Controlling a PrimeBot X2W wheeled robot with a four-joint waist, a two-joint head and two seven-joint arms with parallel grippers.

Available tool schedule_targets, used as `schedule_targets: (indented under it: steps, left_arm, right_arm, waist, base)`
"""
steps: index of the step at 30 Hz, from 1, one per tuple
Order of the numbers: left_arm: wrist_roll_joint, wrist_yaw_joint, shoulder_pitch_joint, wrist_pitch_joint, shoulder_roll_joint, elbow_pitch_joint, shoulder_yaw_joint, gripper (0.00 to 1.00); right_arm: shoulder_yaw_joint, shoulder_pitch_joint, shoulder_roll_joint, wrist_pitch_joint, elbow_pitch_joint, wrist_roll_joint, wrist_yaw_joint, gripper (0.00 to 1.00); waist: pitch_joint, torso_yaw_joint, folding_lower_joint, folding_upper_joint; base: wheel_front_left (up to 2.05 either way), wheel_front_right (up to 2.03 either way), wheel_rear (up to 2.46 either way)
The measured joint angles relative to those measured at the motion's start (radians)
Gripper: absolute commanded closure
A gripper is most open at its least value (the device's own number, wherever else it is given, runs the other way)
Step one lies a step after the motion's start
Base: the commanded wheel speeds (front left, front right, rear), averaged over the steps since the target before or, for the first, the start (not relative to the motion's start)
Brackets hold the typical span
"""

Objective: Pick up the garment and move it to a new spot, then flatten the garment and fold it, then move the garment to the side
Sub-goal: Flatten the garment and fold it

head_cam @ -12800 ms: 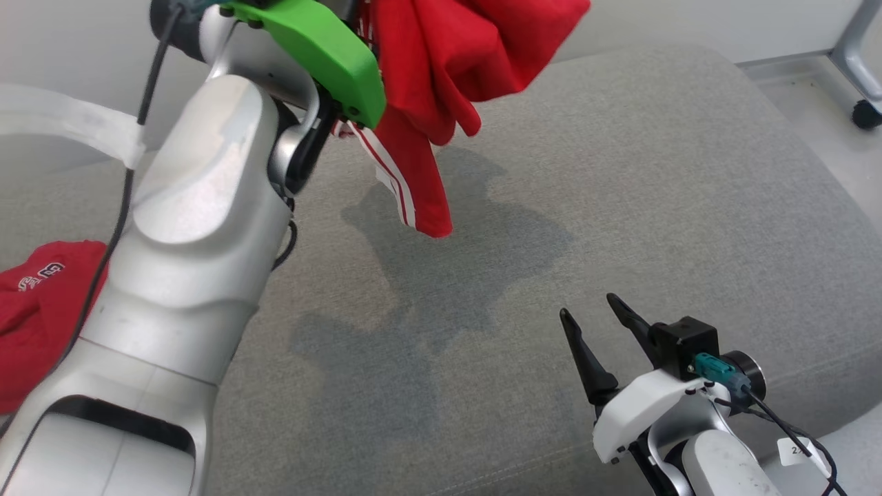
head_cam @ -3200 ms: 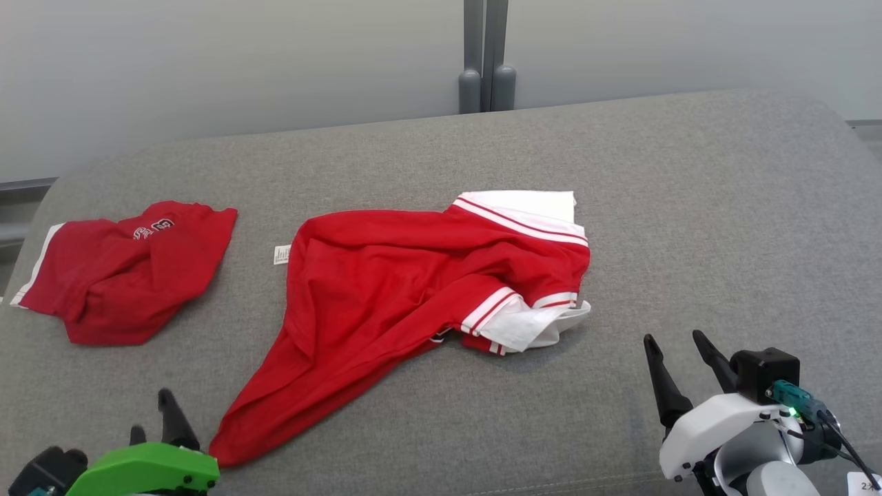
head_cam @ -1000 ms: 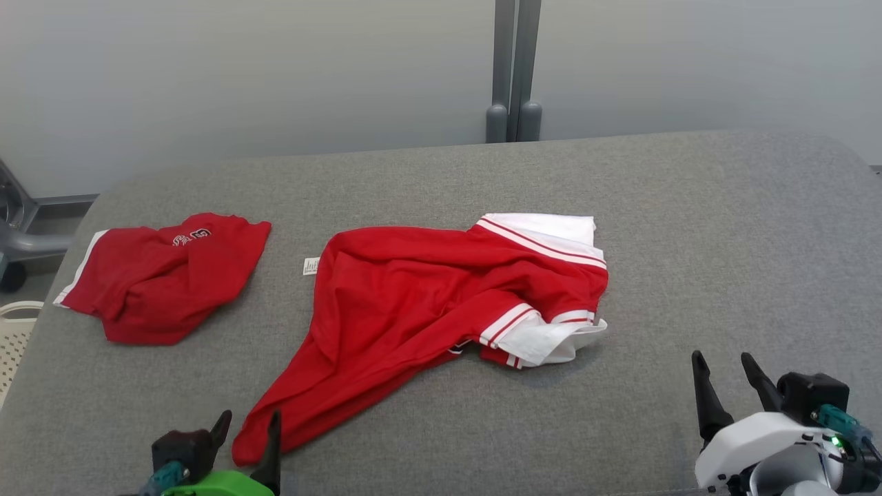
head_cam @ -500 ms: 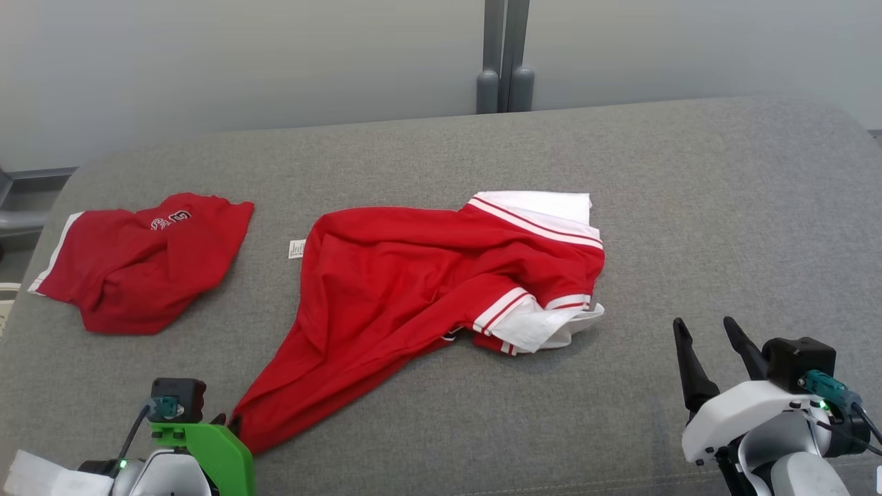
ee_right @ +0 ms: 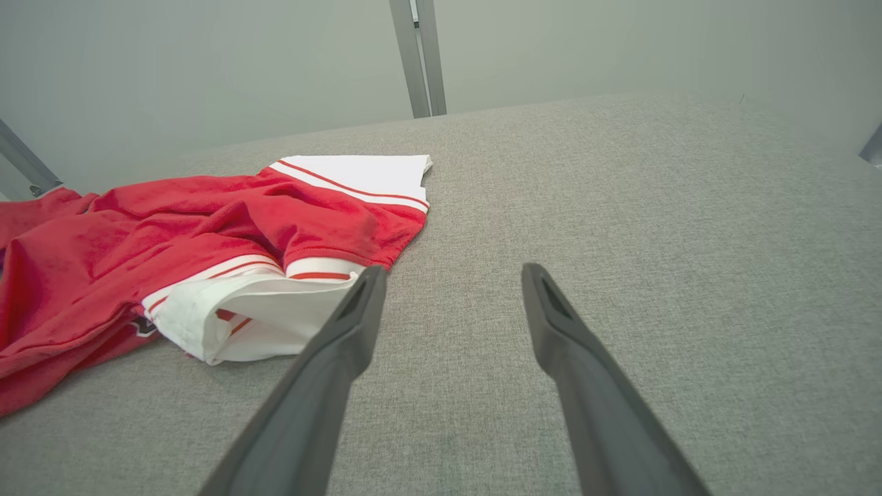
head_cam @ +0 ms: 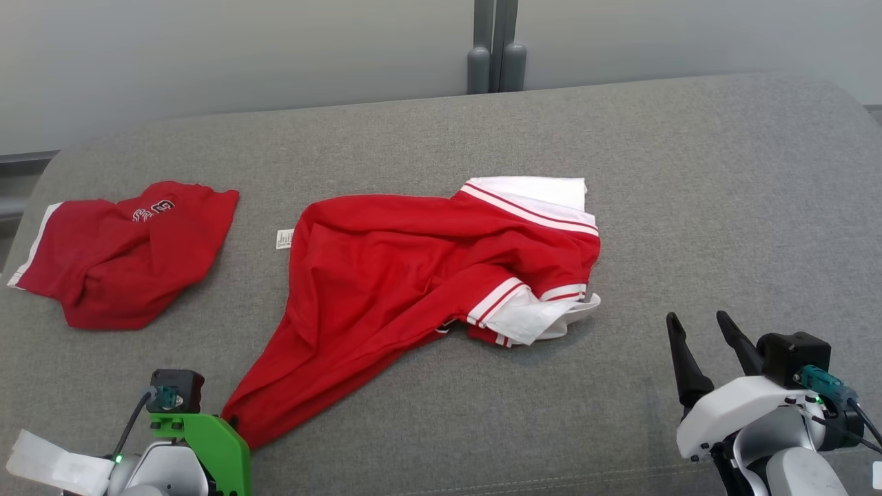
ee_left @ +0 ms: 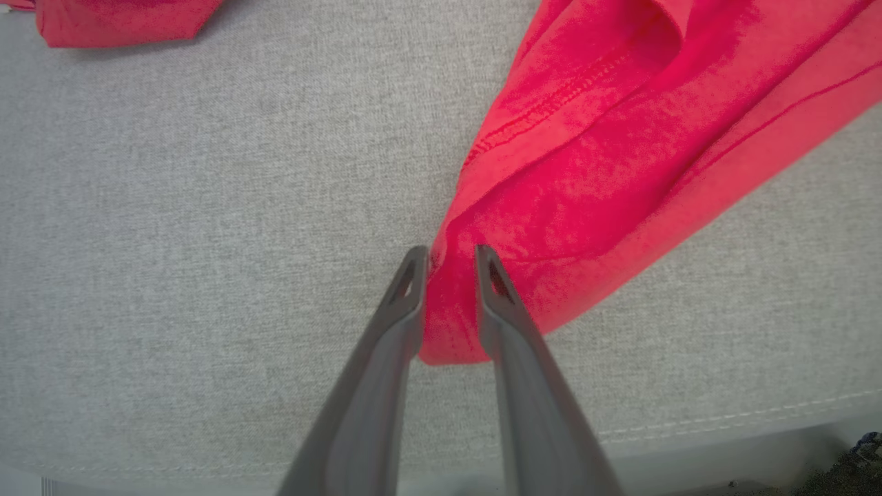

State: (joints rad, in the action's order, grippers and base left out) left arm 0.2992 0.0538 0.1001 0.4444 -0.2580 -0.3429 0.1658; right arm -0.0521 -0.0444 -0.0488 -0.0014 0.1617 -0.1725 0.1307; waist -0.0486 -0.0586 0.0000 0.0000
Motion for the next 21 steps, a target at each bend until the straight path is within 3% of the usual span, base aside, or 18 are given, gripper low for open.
schedule_targets:
  steps: [8, 9, 10, 11, 21]
  left_arm:
    - [0.008, -0.001, 0.015, 0.012, -0.004, -0.022, 0.007, 0.67]
    - [0.008, -0.001, 0.017, 0.012, -0.004, -0.025, 0.008, 0.75]
    - [0.01, -0.001, 0.019, 0.012, -0.004, -0.028, 0.009, 0.94]
    - [0.01, -0.001, 0.021, 0.012, -0.005, -0.03, 0.01, 1.0]
    - [0.013, -0.006, 0.034, 0.003, -0.004, -0.044, 0.02, 1.0]
  right_arm:
    - [0.003, -0.004, 0.0, 0.0, 0.0, 0.0, 0.0, 0.0]
    - [0.002, -0.006, 0.0, -0.001, 0.001, -0.001, 0.0, 0.0]
    - [0.003, -0.008, 0.0, -0.002, 0.002, -0.001, 0.0, 0.0]
    - [0.003, -0.009, 0.0, -0.005, 0.004, -0.001, 0.0, 0.0]
    - [0.019, -0.059, 0.0, 0.031, 0.01, -0.005, 0.0, 0.0]
  waist:
    - [-0.02, -0.002, 0.0, 0.0]
    - [-0.022, -0.002, 0.0, 0.0]
    - [-0.023, -0.001, -0.0001, 0.0]
    - [-0.025, -0.001, 0.0, 0.0]
    - [-0.028, 0.004, 0.0, 0.0]
  base:
    - [0.0, 0.0, 0.0]
    - [0.0, 0.0, 0.0]
    - [0.0, 0.0, 0.0]
    - [0.0, 0.0, 0.0]
    - [0.0, 0.0, 0.0]
